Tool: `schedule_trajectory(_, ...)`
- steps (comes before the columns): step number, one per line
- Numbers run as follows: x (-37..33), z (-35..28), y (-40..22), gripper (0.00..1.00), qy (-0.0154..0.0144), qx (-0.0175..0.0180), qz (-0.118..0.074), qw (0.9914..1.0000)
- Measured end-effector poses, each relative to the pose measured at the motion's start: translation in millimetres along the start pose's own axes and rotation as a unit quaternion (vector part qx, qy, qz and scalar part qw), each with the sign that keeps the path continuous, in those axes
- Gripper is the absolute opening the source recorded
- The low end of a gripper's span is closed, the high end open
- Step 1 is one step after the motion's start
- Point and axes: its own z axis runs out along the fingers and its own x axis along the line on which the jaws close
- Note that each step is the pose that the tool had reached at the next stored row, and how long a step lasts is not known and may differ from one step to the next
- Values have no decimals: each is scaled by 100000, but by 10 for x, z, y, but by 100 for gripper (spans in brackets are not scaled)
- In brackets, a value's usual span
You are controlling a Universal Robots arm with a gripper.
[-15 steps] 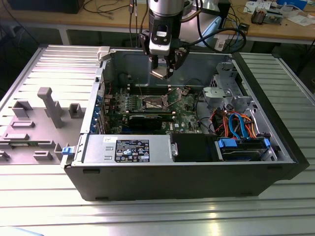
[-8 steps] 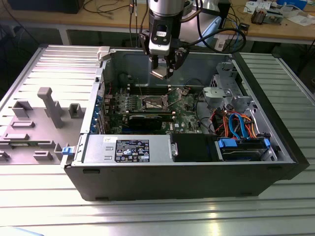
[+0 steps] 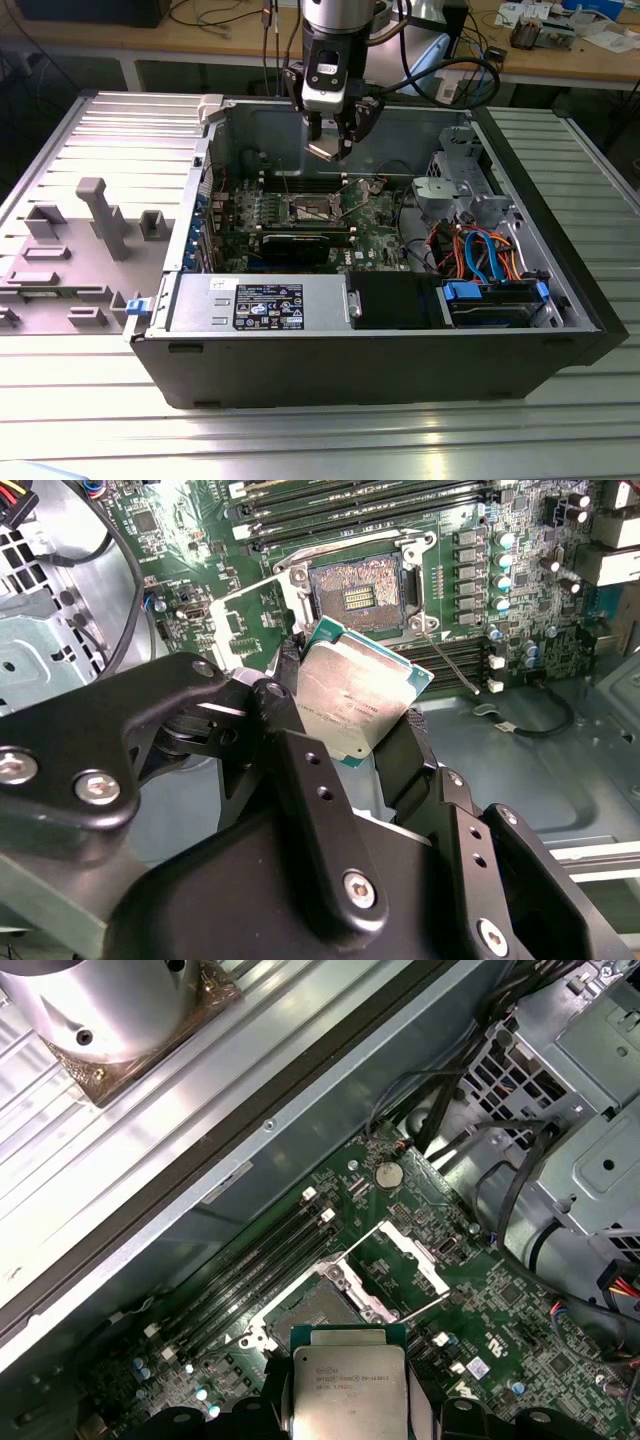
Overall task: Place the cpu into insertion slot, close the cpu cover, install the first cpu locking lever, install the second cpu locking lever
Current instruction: 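Place the cpu into insertion slot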
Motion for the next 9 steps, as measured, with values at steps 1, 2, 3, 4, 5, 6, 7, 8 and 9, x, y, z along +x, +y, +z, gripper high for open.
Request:
schedule_trajectory(1,0,0,0,55,-8,-5,72,100000)
schedule_trajectory(2,0,0,0,55,-12,-4,142,100000)
schedule_trajectory(3,0,0,0,55,-18,-7,179,100000)
schedule_trajectory(4,0,0,0,55,-21,-4,221,100000)
schedule_trajectory(5,0,0,0,55,-24,-7,262,100000)
schedule_trajectory(6,0,0,0,55,-30,-5,298,100000)
schedule_trajectory(7,0,0,0,55,-31,-4,339,99999)
schedule_trajectory(8,0,0,0,55,-36,-3,381,99999)
schedule_trajectory(9,0,0,0,55,-42,-6,456,99999)
